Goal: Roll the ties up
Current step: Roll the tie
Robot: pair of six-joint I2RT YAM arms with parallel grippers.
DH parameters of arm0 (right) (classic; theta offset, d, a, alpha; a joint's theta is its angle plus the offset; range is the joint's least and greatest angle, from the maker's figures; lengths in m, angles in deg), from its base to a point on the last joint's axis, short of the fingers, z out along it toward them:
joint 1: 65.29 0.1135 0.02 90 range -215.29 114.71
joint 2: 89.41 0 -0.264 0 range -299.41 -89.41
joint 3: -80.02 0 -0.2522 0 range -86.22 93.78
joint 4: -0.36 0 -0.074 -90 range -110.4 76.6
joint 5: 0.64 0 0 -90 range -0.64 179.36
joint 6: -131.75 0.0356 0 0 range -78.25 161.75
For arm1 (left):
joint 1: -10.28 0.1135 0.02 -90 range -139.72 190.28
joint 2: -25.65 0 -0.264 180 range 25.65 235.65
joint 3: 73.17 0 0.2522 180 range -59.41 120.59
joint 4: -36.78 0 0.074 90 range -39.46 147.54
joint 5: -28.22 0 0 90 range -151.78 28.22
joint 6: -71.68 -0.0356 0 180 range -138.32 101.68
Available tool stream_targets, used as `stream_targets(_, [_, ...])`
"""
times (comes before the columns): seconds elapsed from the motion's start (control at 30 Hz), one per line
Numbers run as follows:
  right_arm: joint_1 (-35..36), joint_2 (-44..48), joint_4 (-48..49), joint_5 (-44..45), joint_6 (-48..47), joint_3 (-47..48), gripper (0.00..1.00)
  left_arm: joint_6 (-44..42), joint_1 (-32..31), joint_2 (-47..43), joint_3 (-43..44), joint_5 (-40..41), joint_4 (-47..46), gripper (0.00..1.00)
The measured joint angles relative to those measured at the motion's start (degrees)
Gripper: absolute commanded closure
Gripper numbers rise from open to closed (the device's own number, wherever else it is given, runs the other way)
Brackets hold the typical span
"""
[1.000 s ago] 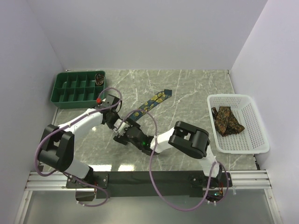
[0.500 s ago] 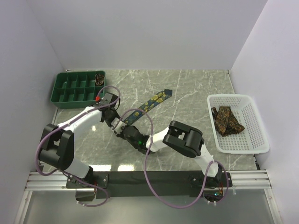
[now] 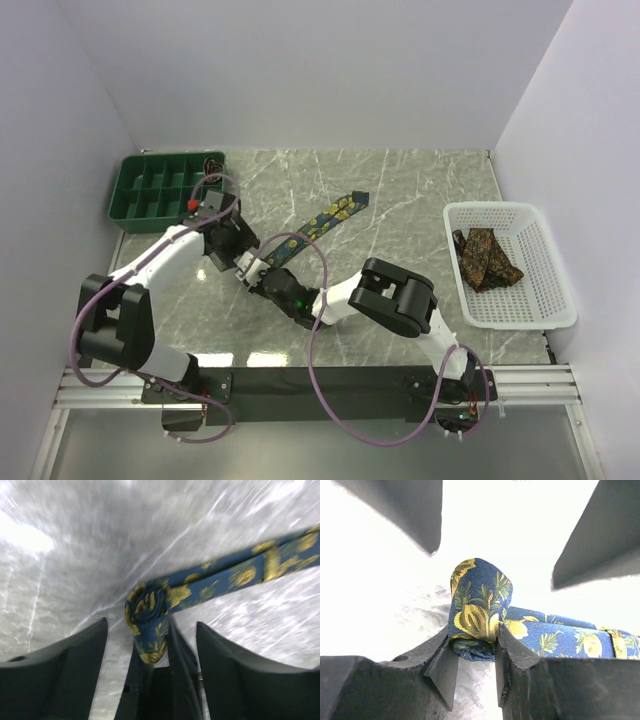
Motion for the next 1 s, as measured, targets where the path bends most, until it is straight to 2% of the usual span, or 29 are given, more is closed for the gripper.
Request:
stream_targets(0.07, [0.0,0.0,-0.2,-0.02,0.02,0.07,1.0,0.17,1.68,-1.01,1.11,-0.15,-0.15,0.11])
stream_targets(0.1, [0.0,0.0,-0.22,-0.04,0.02,0.07,1.0,0.33,2.27,-1.31,1.6,-0.31,-0.22,0.09])
stream_targets(0.27, [-0.24,0.0,-0.72,-0.59,0.61,0.37,1.0,0.48,4.68,-2.19,4.04,-0.79,-2.12,0.05])
stream_targets(0.43, [-1.81,1.33,-3.06,-4.24,5.18,0.44,1.0,-1.07,5.75,-5.46,2.38,-0.17,-6.8,0.05])
stream_targets(0.6, [-6.14,4.79,-7.26,-13.33,16.17,-0.92,1.0,-3.67,5.77,-13.4,-6.78,0.66,-15.43,0.04])
stream_targets(0.8, [-13.49,7.8,-7.65,-27.28,31.67,-4.63,1.0,-6.49,4.79,-17.57,-17.46,0.7,-22.29,0.01])
stream_targets(1.0, [-20.83,7.3,-3.76,-41.2,48.43,-7.52,1.0,-11.85,-3.15,-20.13,-20.63,4.22,-25.97,0.01])
